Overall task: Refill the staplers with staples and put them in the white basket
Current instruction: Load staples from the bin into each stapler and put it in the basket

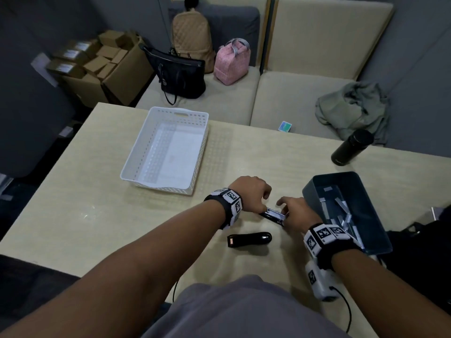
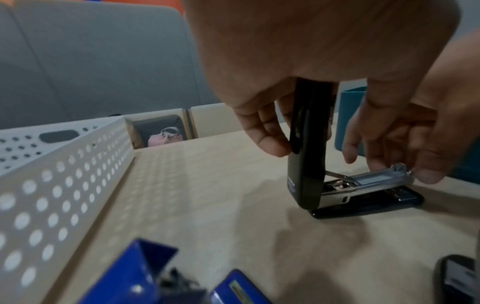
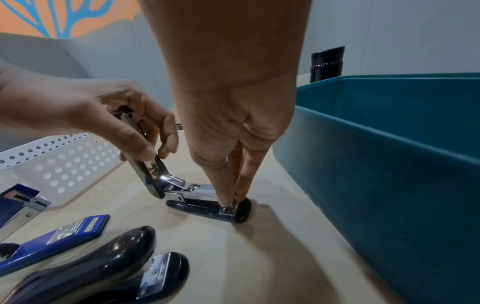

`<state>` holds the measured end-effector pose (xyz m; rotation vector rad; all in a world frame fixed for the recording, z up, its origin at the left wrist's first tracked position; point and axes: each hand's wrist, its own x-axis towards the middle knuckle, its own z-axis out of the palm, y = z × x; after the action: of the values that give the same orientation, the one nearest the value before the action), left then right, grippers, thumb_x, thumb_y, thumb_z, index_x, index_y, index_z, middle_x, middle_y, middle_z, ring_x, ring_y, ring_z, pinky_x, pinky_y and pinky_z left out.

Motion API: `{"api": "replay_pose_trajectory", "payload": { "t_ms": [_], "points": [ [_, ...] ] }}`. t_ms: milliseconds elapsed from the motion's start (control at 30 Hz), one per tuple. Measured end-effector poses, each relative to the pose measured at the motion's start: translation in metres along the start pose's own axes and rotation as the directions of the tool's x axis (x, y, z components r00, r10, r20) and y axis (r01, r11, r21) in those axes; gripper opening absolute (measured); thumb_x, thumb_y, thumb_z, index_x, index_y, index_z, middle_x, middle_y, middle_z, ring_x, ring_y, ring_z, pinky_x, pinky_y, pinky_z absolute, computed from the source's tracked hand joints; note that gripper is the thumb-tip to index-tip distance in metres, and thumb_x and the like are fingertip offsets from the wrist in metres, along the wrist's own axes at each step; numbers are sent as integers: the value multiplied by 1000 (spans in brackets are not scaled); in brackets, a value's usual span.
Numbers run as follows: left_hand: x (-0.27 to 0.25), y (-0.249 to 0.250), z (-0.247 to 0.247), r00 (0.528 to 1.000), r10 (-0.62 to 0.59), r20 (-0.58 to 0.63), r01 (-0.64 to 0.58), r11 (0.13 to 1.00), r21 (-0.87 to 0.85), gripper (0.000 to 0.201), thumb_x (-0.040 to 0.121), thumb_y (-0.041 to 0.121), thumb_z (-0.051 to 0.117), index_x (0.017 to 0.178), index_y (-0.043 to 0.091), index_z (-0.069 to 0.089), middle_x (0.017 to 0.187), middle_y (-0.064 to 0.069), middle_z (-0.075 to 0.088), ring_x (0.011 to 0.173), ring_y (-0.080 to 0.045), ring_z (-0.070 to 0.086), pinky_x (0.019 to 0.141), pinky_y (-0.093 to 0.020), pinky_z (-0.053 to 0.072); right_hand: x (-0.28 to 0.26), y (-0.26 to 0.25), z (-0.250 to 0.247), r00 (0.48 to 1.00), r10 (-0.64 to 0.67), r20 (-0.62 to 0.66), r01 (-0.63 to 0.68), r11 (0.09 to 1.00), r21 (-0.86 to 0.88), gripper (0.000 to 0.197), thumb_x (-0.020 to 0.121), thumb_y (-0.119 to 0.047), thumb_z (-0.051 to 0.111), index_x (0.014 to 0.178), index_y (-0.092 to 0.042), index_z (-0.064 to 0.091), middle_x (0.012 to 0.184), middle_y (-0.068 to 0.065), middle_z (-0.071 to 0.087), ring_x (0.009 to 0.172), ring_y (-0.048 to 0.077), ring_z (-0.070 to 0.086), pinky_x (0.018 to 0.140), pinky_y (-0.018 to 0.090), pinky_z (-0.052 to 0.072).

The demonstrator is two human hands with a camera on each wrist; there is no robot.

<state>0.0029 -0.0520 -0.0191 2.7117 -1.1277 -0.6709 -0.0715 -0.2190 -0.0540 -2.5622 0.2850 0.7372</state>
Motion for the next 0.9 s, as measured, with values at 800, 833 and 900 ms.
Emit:
{"api": "replay_pose_trajectory", "payload": {
  "t_ms": [800,833,900],
  "points": [
    [17,-15,9,998,-30,55,39,982,-186,35,87,5,64,120,14,67,116,-14,59,105,-34,61,83,-37,47,21,-34,-23,960,-30,279,11,997,71,47,77,-19,65,122,-17,50,113,13,63,95,28,60,80,36,50],
    [15,-23,2,999,-42,22,46,966,-253,36,85,4,66,120,13,68,116,-15,61,105,-34,61,86,-37,48,25,-44,-28,962,-37,270,8,994,106,40,75,-20,64,112,-17,50,104,12,62,88,26,58,77,35,47],
    [8,-39,-13,991,-120,-64,84,910,-405,47,81,3,71,127,12,63,119,-16,63,108,-32,61,91,-35,49,30,-70,-41,967,-44,250,-16,972,234,22,72,-18,63,90,-16,50,84,8,57,72,21,53,70,34,42]
  ]
}}
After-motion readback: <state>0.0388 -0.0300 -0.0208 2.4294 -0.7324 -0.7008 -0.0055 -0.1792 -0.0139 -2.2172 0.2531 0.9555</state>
